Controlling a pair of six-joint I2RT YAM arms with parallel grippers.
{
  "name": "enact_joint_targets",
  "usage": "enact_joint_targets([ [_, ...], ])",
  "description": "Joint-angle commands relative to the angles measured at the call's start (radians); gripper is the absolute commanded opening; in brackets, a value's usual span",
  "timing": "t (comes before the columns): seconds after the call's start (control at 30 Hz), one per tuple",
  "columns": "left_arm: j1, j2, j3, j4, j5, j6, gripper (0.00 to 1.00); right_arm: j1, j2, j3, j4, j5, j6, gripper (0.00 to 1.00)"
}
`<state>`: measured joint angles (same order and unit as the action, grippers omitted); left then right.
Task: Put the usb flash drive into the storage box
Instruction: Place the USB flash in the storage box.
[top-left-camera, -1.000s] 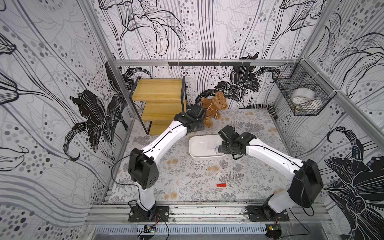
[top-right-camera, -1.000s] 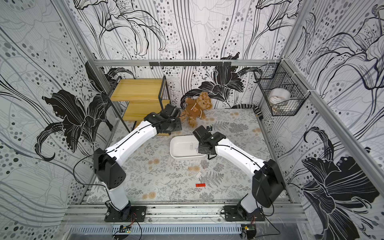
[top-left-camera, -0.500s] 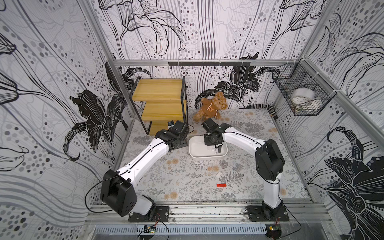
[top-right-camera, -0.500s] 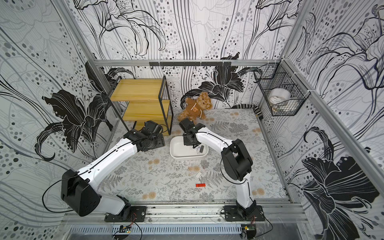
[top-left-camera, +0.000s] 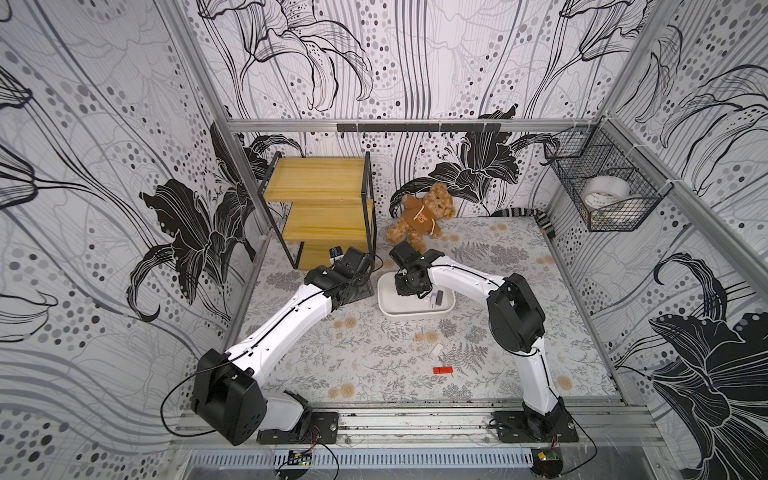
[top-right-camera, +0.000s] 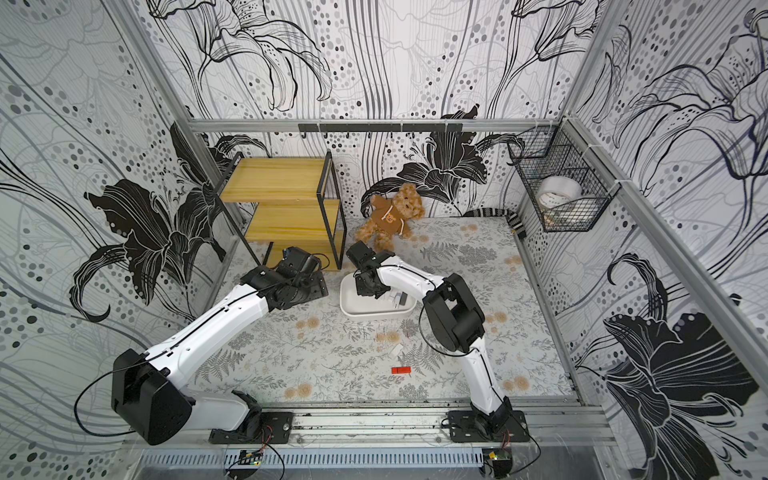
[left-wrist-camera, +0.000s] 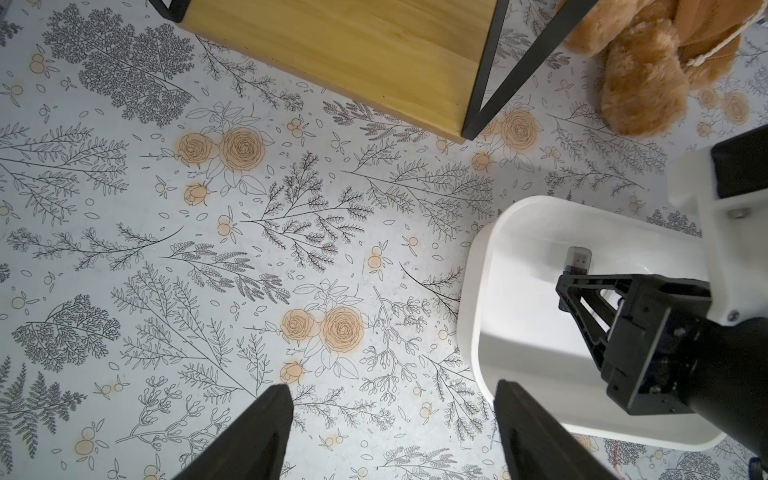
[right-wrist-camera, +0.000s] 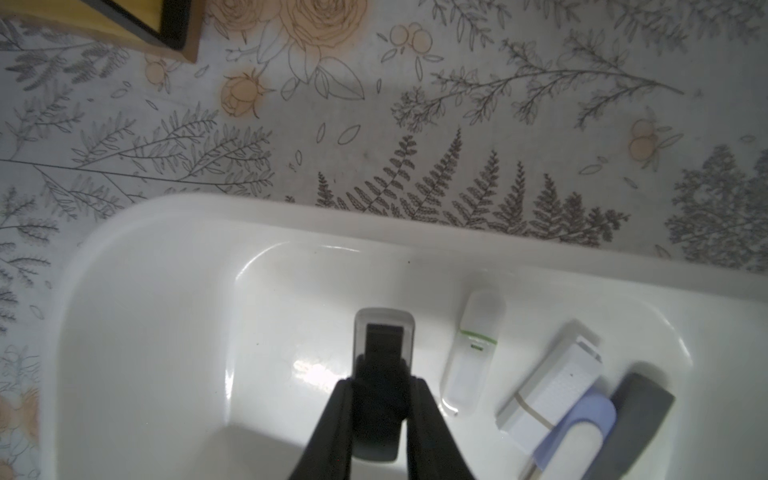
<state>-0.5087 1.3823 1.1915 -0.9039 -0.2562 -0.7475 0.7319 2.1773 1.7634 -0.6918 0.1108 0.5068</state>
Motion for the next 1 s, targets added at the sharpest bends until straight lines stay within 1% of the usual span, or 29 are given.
enact_joint_targets([
  [0.0, 0.0, -0.019, -0.032, 0.015, -0.027, -0.012, 0.82, 0.003, 0.049, 0.008, -0.013, -0.003, -0.006, 0.0],
  [0.17, 0.001, -0.047, -0.078, 0.031, -0.013, -0.022, 0.83, 0.002, 0.07, 0.003, -0.02, 0.016, 0.002, 0.0],
  [0.3, 0.0, -0.057, -0.081, 0.026, -0.013, -0.025, 0.84, 0.003, 0.082, 0.005, -0.023, 0.015, -0.001, 0.0],
  [0.33, 0.001, -0.058, -0.081, 0.024, -0.013, -0.024, 0.84, 0.002, 0.083, 0.007, -0.023, 0.013, -0.002, 0.05],
  [0.37, 0.0, -0.06, -0.082, 0.024, -0.012, -0.025, 0.84, 0.003, 0.081, 0.009, -0.026, 0.017, -0.003, 0.18],
  [0.4, 0.0, -0.062, -0.083, 0.022, -0.015, -0.025, 0.85, 0.002, 0.077, 0.009, -0.028, 0.021, -0.003, 0.3],
  [0.47, 0.0, -0.068, -0.087, 0.019, -0.02, -0.026, 0.87, 0.003, 0.061, 0.005, -0.027, 0.034, -0.002, 0.44],
  [0.5, 0.001, -0.072, -0.09, 0.019, -0.02, -0.025, 0.87, 0.003, 0.049, 0.001, -0.028, 0.041, 0.0, 0.48],
  [0.6, -0.001, -0.078, -0.098, 0.025, -0.011, -0.025, 0.89, 0.003, 0.016, -0.002, -0.03, 0.057, 0.001, 0.52],
  [0.73, -0.012, -0.086, -0.111, 0.031, -0.008, -0.026, 0.9, 0.003, -0.068, -0.021, -0.027, 0.084, 0.008, 0.52],
  [0.83, -0.057, -0.091, -0.107, 0.03, -0.031, -0.025, 0.91, 0.003, -0.173, -0.053, -0.031, 0.12, 0.021, 0.54],
  [0.9, -0.105, -0.085, -0.098, 0.032, -0.039, -0.034, 0.91, 0.0, -0.252, -0.102, -0.013, 0.133, 0.026, 0.58],
  [0.97, -0.172, -0.063, -0.083, 0.039, -0.046, -0.054, 0.91, -0.011, -0.333, -0.162, -0.006, 0.157, 0.038, 0.6],
])
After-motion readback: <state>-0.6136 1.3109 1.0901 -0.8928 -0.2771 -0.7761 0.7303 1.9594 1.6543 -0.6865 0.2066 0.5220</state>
